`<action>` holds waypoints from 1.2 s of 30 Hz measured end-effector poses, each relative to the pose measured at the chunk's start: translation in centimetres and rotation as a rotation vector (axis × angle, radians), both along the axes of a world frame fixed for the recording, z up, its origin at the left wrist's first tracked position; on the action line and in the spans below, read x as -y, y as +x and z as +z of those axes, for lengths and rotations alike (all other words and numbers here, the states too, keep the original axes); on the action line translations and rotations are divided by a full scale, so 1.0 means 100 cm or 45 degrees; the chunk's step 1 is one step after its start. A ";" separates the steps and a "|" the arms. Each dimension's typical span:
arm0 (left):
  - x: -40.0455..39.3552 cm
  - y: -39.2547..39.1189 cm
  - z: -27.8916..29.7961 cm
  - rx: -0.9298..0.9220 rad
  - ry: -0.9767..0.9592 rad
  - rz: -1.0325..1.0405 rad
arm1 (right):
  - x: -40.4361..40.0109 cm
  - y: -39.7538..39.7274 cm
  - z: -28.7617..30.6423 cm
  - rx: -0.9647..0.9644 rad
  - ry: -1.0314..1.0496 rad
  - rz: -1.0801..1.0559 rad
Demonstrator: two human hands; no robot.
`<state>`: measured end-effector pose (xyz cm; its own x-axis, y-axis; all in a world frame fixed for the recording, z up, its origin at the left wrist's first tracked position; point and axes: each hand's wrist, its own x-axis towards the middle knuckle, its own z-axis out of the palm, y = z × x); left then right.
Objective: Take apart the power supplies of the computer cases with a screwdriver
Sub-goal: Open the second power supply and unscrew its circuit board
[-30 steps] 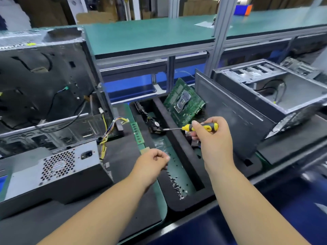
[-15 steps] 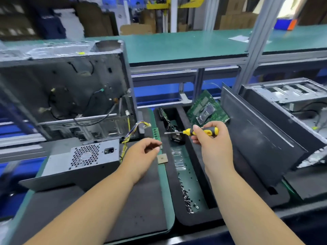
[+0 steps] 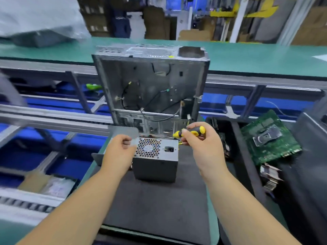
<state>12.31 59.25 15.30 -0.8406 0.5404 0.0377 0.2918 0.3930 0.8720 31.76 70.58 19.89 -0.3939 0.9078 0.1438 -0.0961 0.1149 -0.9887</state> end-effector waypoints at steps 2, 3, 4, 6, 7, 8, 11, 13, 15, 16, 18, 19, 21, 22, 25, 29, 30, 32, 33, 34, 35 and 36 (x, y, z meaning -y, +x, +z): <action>0.010 -0.013 -0.010 0.134 -0.061 0.032 | 0.007 -0.016 -0.002 0.013 0.003 0.053; 0.014 -0.017 -0.016 0.180 -0.094 0.007 | 0.011 -0.023 -0.003 0.027 0.007 0.080; 0.019 -0.020 -0.021 0.216 -0.125 -0.028 | 0.015 -0.029 -0.004 0.053 0.019 0.105; 0.024 -0.026 -0.031 0.329 -0.146 -0.107 | 0.023 -0.040 -0.005 0.123 0.055 0.145; 0.025 -0.028 -0.034 0.404 -0.141 -0.139 | 0.027 -0.045 -0.005 0.154 0.076 0.159; 0.026 -0.030 -0.037 0.462 -0.134 -0.162 | 0.030 -0.049 -0.004 0.184 0.101 0.167; 0.027 -0.034 -0.041 0.505 -0.115 -0.223 | 0.040 -0.059 0.000 0.255 0.180 0.178; 0.027 -0.037 -0.042 0.545 -0.106 -0.244 | 0.045 -0.065 0.003 0.309 0.212 0.179; 0.027 -0.042 -0.040 0.600 -0.106 -0.249 | 0.050 -0.072 0.005 0.376 0.250 0.173; 0.026 -0.045 -0.038 0.627 -0.109 -0.255 | 0.052 -0.075 0.006 0.404 0.257 0.171; 0.024 -0.050 -0.035 0.681 -0.139 -0.298 | 0.057 -0.079 0.007 0.460 0.263 0.161; 0.023 -0.052 -0.033 0.698 -0.164 -0.330 | 0.058 -0.081 0.007 0.487 0.272 0.151; 0.021 -0.054 -0.029 0.705 -0.201 -0.376 | 0.061 -0.085 0.009 0.543 0.309 0.127; 0.020 -0.055 -0.026 0.709 -0.204 -0.390 | 0.062 -0.087 0.012 0.570 0.340 0.117; 0.017 -0.056 -0.016 0.741 -0.261 -0.427 | 0.063 -0.094 0.018 0.675 0.463 0.093; 0.013 -0.057 -0.007 0.752 -0.336 -0.526 | 0.065 -0.097 0.022 0.770 0.550 0.033; 0.013 -0.057 -0.008 0.759 -0.343 -0.536 | 0.066 -0.098 0.023 0.782 0.554 0.023; 0.014 -0.058 -0.012 0.767 -0.342 -0.548 | 0.069 -0.099 0.023 0.800 0.563 0.009; 0.014 -0.058 -0.014 0.771 -0.341 -0.549 | 0.070 -0.100 0.024 0.817 0.574 0.014; 0.014 -0.059 -0.015 0.775 -0.337 -0.556 | 0.072 -0.101 0.026 0.838 0.585 0.032; 0.015 -0.059 -0.014 0.783 -0.327 -0.574 | 0.074 -0.103 0.027 0.862 0.595 0.063; 0.017 -0.059 -0.012 0.788 -0.318 -0.590 | 0.076 -0.105 0.029 0.891 0.618 0.097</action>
<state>6.41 57.59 14.05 -0.3585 0.7695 -0.5285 -0.0338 0.5550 0.8311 21.26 63.01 22.81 -0.5942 0.7761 0.2110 0.4936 0.5591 -0.6662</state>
